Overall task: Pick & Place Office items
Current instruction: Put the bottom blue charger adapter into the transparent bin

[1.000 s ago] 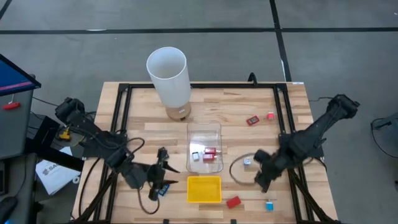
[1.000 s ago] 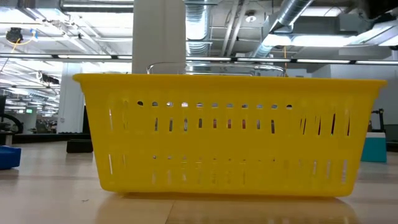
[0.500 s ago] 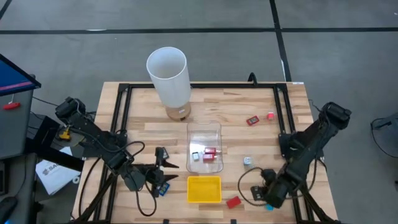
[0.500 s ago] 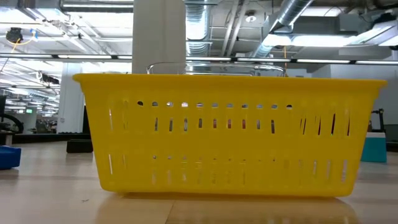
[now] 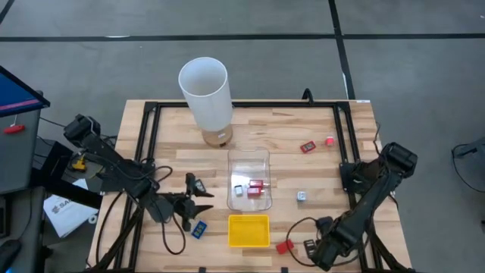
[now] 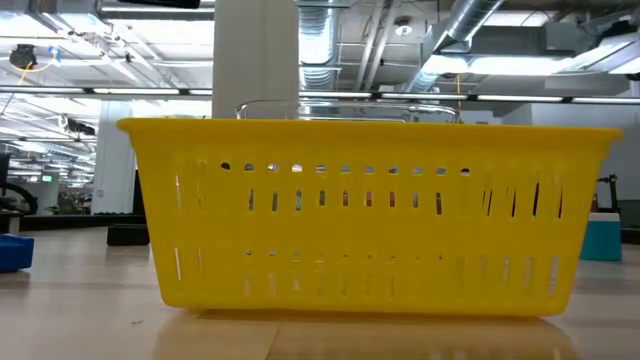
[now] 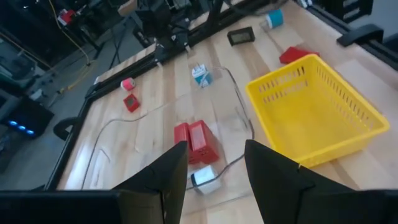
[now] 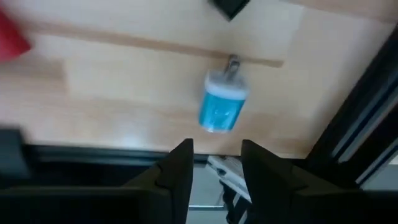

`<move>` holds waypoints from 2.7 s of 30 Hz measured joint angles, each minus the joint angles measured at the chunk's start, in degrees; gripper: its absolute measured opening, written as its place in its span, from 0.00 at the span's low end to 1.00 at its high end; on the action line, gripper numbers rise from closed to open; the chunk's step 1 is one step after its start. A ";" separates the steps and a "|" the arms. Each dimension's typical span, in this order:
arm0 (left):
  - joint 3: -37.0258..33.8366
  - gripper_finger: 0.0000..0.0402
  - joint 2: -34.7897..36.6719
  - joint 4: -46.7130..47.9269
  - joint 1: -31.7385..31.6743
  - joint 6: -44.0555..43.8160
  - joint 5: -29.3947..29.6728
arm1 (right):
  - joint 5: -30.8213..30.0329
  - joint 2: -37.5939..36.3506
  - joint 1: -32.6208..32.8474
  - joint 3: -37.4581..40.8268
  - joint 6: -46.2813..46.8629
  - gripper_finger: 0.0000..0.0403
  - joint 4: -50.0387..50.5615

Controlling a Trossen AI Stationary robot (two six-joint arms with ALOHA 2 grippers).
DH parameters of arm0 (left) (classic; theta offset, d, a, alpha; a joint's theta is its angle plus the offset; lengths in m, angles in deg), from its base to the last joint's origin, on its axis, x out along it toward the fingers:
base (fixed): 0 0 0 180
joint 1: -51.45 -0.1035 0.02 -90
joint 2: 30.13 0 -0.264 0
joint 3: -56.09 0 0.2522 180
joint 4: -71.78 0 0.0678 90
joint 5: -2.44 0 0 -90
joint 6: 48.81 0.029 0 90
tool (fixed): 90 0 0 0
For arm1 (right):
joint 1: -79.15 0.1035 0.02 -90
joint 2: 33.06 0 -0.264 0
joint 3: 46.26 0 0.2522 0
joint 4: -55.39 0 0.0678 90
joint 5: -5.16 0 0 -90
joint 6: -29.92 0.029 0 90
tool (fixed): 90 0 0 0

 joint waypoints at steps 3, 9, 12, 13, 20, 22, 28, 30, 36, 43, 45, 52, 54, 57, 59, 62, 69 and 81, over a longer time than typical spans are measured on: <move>-2.11 0.38 3.20 -2.27 -0.54 0.29 -1.20 | 0.97 1.64 0.57 0.02 0.27 0.31 -0.32; -5.69 0.38 7.59 -8.04 -1.02 1.47 -6.16 | 0.60 3.37 0.69 0.12 -0.68 0.32 0.06; -5.96 0.38 7.69 -8.34 -0.92 1.38 -7.33 | -0.74 3.68 0.92 0.41 -1.16 0.34 -1.33; -5.96 0.38 7.58 -8.64 -0.91 1.37 -7.37 | -0.92 3.68 0.81 0.45 -1.30 0.35 -1.47; -5.96 0.38 6.46 -10.44 -0.82 1.17 -8.64 | -2.38 3.59 0.70 1.41 -1.71 0.50 -0.86; -5.96 0.38 6.48 -10.55 -0.75 0.96 -8.70 | -2.36 3.59 0.79 2.32 -1.73 0.53 -2.20; -5.96 0.38 6.46 -10.72 -0.58 -0.20 -8.85 | -2.43 3.59 0.81 3.89 -1.73 0.56 -2.98; -5.96 0.38 6.46 -10.80 -0.58 -0.35 -8.85 | -2.56 3.59 0.85 4.63 -1.73 0.55 -4.86; -5.96 0.38 6.46 -10.85 -0.58 -0.66 -8.86 | -2.60 3.59 1.63 6.92 -1.32 0.51 -9.40; -5.94 0.38 6.46 -11.00 -0.58 -0.73 -8.87 | -2.60 3.59 2.37 6.90 -0.93 0.41 -9.85; -5.94 0.38 6.46 -11.00 -0.58 -0.81 -8.86 | -2.48 3.59 2.79 6.90 -0.79 0.36 -10.02; -5.94 0.38 6.46 -11.00 -0.58 -1.19 -8.86 | -5.34 3.39 2.72 6.78 -1.95 0.26 -10.27; -5.94 0.38 6.46 -10.97 -0.58 -1.19 -8.86 | -6.65 3.39 2.38 6.43 -3.00 0.26 -10.05; -5.92 0.38 6.46 -10.46 -0.56 -1.19 -7.94 | -10.20 3.31 1.21 5.03 -5.41 0.26 -7.99; -5.87 0.38 6.46 -9.15 -0.54 -1.48 -5.54 | -12.43 2.91 0.00 3.49 -7.87 0.26 -5.63; -5.87 0.38 6.48 -3.90 -0.56 -3.57 -1.14 | -16.09 2.13 -2.05 0.73 -12.93 0.26 -0.54; -9.83 0.38 11.90 0.64 -0.56 -8.07 2.59 | -26.67 -0.92 -7.86 -4.21 -27.45 0.26 9.98; -29.12 0.38 35.56 -14.19 -0.73 -7.49 -1.24 | -36.44 -7.82 -28.10 -8.68 -75.13 0.24 12.13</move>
